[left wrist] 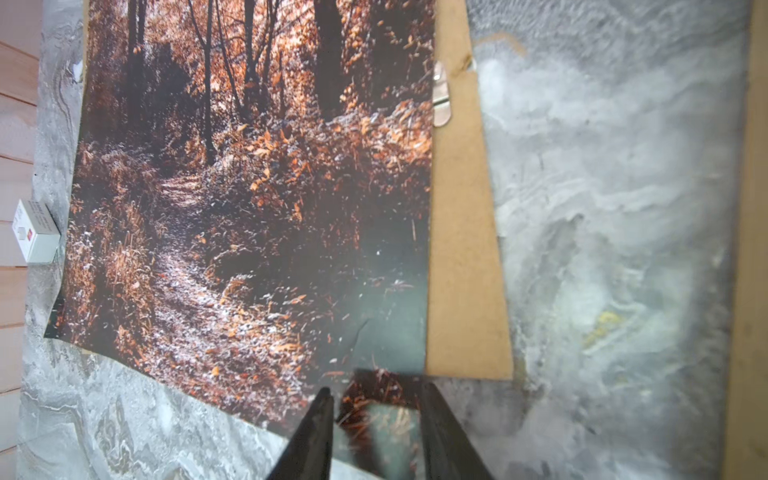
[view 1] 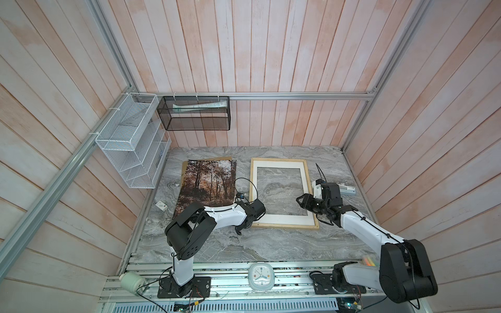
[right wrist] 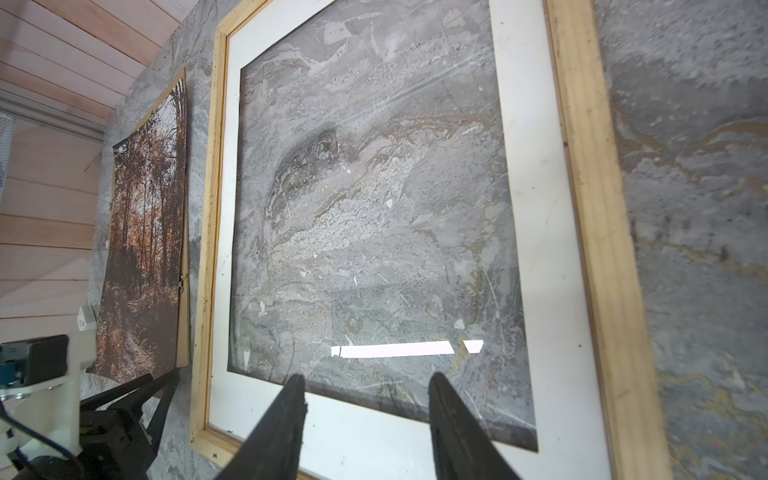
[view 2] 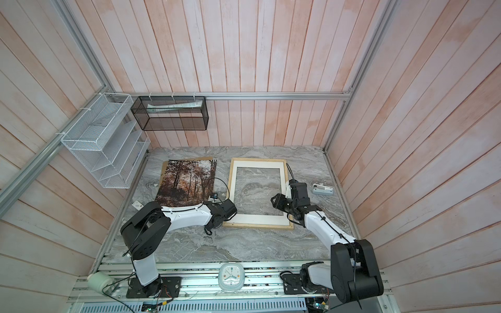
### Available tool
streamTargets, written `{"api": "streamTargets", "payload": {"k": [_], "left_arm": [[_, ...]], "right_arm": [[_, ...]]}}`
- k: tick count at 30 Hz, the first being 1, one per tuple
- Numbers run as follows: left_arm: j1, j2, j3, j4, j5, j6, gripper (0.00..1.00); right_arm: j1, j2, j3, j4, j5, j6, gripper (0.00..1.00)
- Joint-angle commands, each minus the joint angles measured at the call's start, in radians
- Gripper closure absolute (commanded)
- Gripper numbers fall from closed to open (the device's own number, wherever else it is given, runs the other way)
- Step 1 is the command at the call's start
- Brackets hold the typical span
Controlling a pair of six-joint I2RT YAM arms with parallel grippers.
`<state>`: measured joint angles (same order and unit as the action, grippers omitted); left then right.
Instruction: Put the photo into the frame
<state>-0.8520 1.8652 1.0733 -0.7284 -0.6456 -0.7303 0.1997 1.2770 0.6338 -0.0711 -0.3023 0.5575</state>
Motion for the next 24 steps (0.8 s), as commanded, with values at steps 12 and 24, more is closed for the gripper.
{"api": "streamTargets", "payload": {"k": [12,24], "left_arm": [[-0.013,0.023,0.031,-0.01,0.012,0.018,0.85],[-0.015,0.008,0.049,-0.024,0.007,0.032,0.96]], "right_arm": [[0.006,-0.019,0.014,0.005,0.025,0.009,0.5],[0.006,-0.002,0.016,0.011,0.028,0.005,0.5]]}}
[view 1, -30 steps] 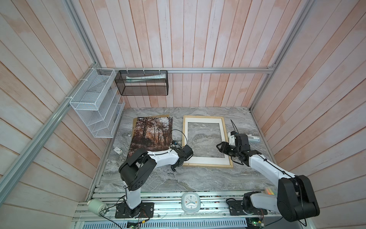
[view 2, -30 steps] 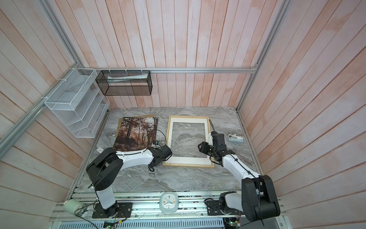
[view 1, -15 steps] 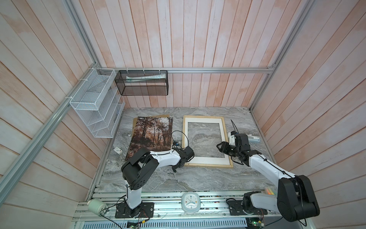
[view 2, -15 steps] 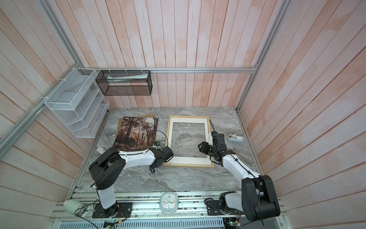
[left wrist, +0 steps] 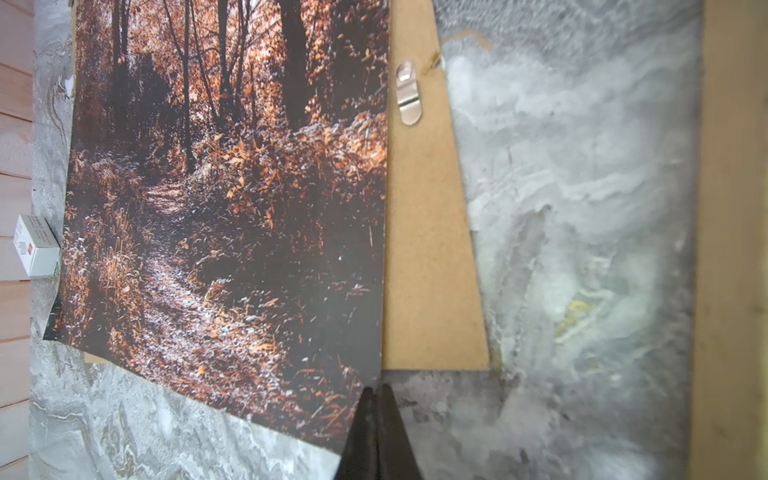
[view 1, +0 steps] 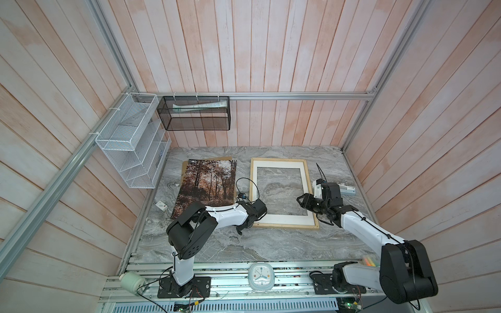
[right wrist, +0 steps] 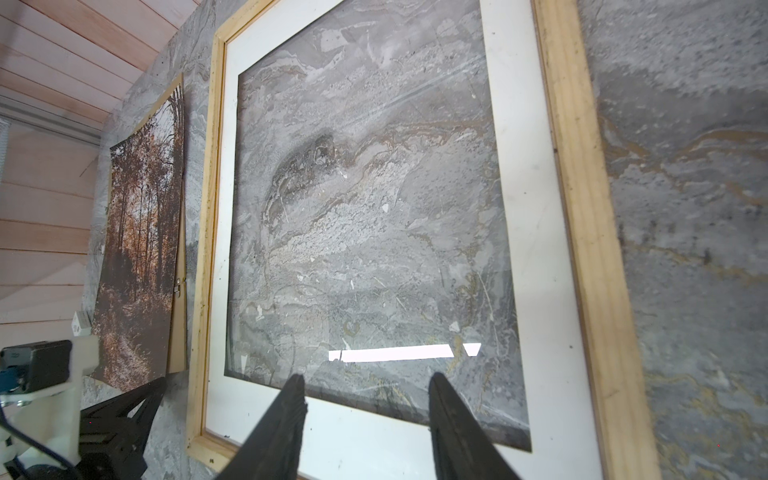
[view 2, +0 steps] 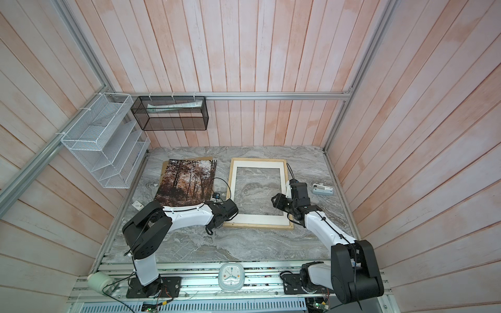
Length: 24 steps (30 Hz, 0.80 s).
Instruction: Put the photo into the frame
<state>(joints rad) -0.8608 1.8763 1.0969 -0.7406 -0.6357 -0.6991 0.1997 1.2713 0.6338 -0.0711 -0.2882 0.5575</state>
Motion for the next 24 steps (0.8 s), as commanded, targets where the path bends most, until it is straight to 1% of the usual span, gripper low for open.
{"api": "streamTargets", "payload": {"k": [1,4,9,10,17,24], "left_arm": [[-0.006,-0.002,0.027,-0.018,-0.006,0.0,0.95],[-0.007,0.003,0.036,-0.045,-0.023,-0.013,0.87],[-0.021,-0.002,0.035,-0.085,-0.049,-0.031,0.66],[-0.026,0.001,0.034,-0.09,-0.053,-0.033,0.64],[-0.044,0.052,0.056,-0.123,-0.082,-0.048,0.58],[-0.045,0.126,0.105,-0.201,-0.122,-0.068,0.56]], "right_arm": [[0.006,0.006,0.016,0.011,0.014,0.005,0.5],[0.005,0.005,0.014,0.012,0.012,0.004,0.5],[0.005,0.005,0.014,0.014,0.012,0.004,0.5],[0.005,0.004,0.014,0.014,0.011,0.005,0.5],[0.006,-0.014,0.014,0.007,0.014,0.007,0.5],[0.006,-0.035,0.017,-0.009,0.026,0.005,0.5]]}}
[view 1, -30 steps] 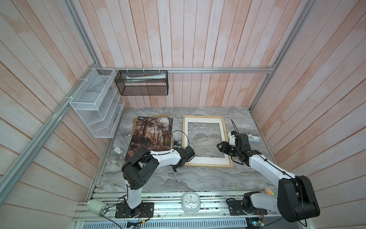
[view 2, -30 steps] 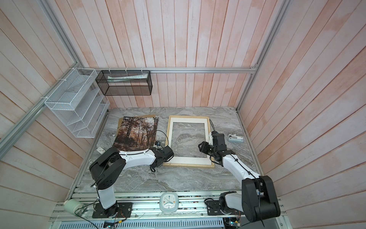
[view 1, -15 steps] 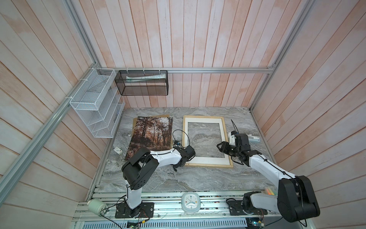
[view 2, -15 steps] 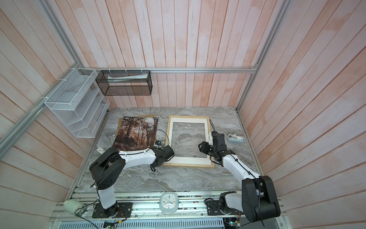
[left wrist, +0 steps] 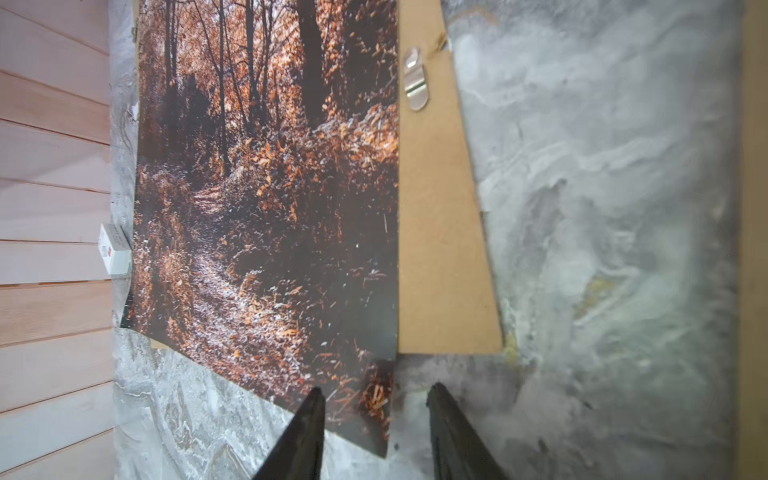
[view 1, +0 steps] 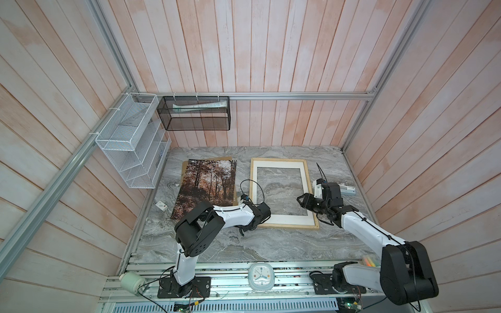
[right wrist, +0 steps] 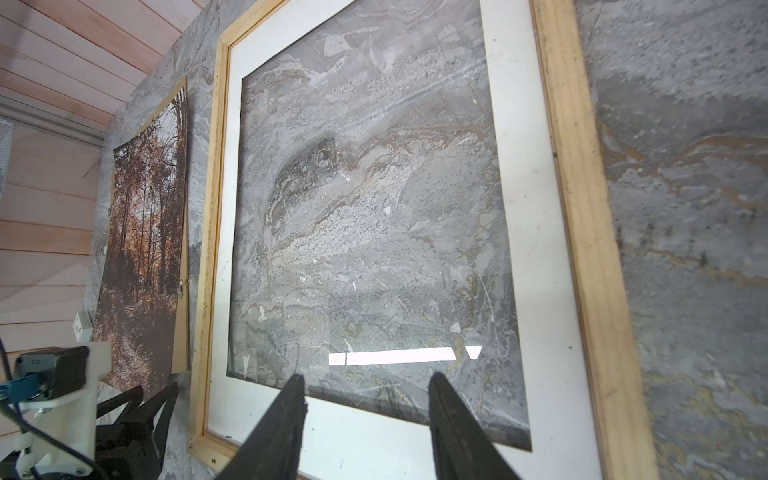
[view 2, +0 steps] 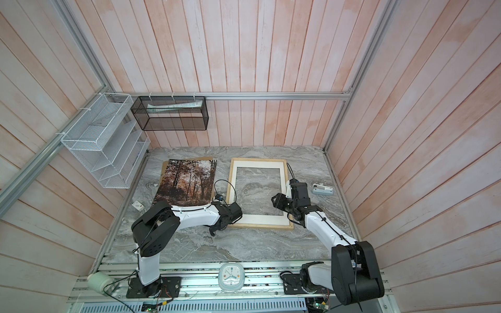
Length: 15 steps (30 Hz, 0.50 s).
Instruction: Put the photo into the frame
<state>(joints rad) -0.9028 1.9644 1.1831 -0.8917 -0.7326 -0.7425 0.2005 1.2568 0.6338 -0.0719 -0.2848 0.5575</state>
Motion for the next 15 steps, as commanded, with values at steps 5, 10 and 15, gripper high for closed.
{"api": "streamTargets", "payload": {"k": [5,10,15], "left_arm": [[-0.006,0.069,0.038,-0.086,-0.044,-0.031,0.55],[-0.012,0.11,0.056,-0.113,-0.052,-0.034,0.58],[-0.015,0.125,0.056,-0.092,-0.034,-0.019,0.68]], "right_arm": [[0.005,-0.017,0.024,-0.009,0.019,0.005,0.5],[0.005,-0.01,0.03,-0.006,0.015,0.004,0.5],[0.005,-0.008,0.025,-0.002,0.015,0.004,0.5]]}}
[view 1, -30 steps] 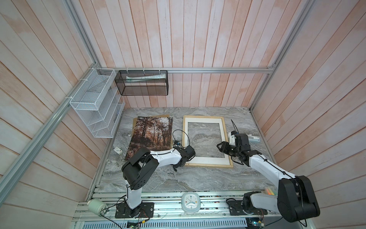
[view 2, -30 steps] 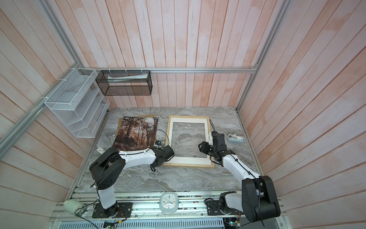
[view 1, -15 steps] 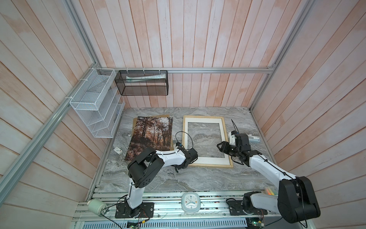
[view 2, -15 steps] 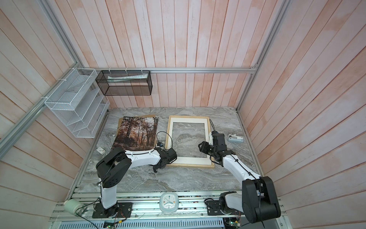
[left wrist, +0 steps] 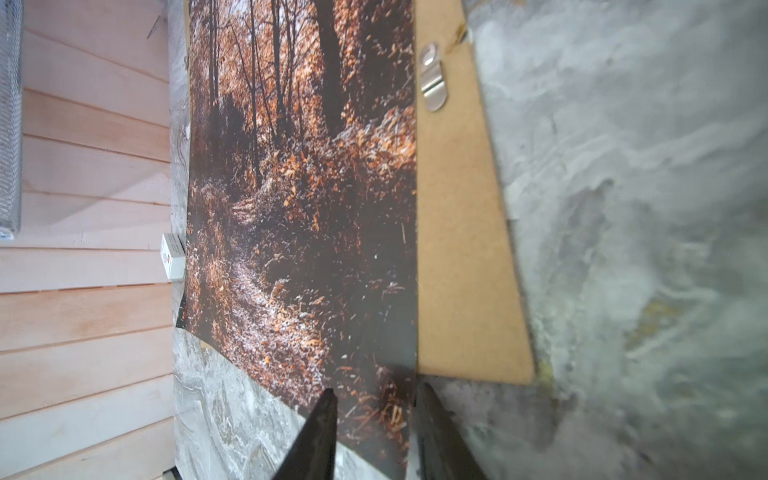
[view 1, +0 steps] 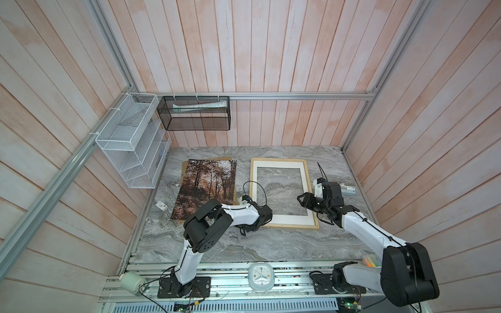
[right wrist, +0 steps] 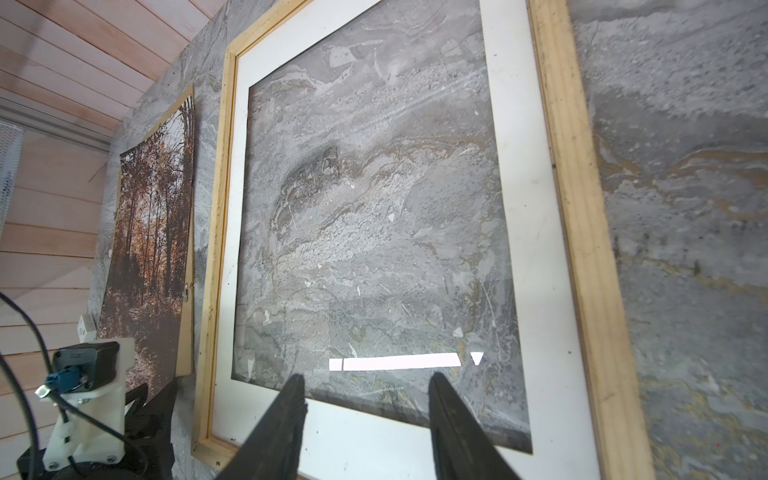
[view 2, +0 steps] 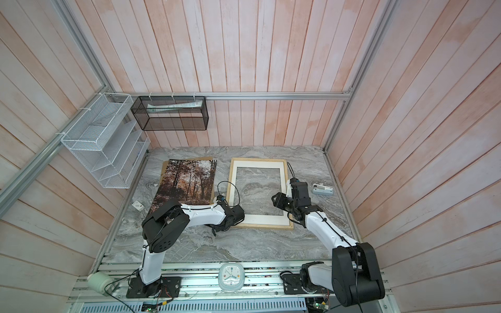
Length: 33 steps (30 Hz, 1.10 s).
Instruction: Put the photo into the frame
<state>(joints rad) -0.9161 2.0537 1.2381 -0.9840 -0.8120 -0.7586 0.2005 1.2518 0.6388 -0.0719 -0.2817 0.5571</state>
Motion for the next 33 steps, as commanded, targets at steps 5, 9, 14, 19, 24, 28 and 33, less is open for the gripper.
{"api": "streamTargets", "payload": {"k": [5,9,14,19,24,28,33], "left_arm": [[-0.003,0.034,-0.004,0.016,0.059,0.006,0.72],[-0.003,0.036,-0.004,0.022,0.063,0.01,0.77],[-0.006,0.036,-0.008,0.027,0.066,0.01,0.82],[-0.006,0.032,-0.012,0.041,0.072,0.014,0.86],[-0.007,0.024,-0.006,0.054,0.078,0.028,0.91],[-0.006,0.008,-0.006,0.062,0.085,0.043,0.93],[-0.006,0.008,0.0,0.062,0.091,0.047,0.98]], "right_arm": [[0.005,-0.004,0.013,-0.001,0.013,0.004,0.5],[0.005,-0.005,0.012,0.001,0.015,0.004,0.5],[0.005,-0.005,0.011,0.003,0.015,0.004,0.5],[0.005,0.0,0.015,-0.002,0.015,0.004,0.5],[0.005,-0.014,0.01,-0.002,0.016,0.009,0.5],[0.006,-0.015,0.008,0.001,0.016,0.01,0.5],[0.005,-0.017,0.006,0.004,0.012,0.012,0.5]]}}
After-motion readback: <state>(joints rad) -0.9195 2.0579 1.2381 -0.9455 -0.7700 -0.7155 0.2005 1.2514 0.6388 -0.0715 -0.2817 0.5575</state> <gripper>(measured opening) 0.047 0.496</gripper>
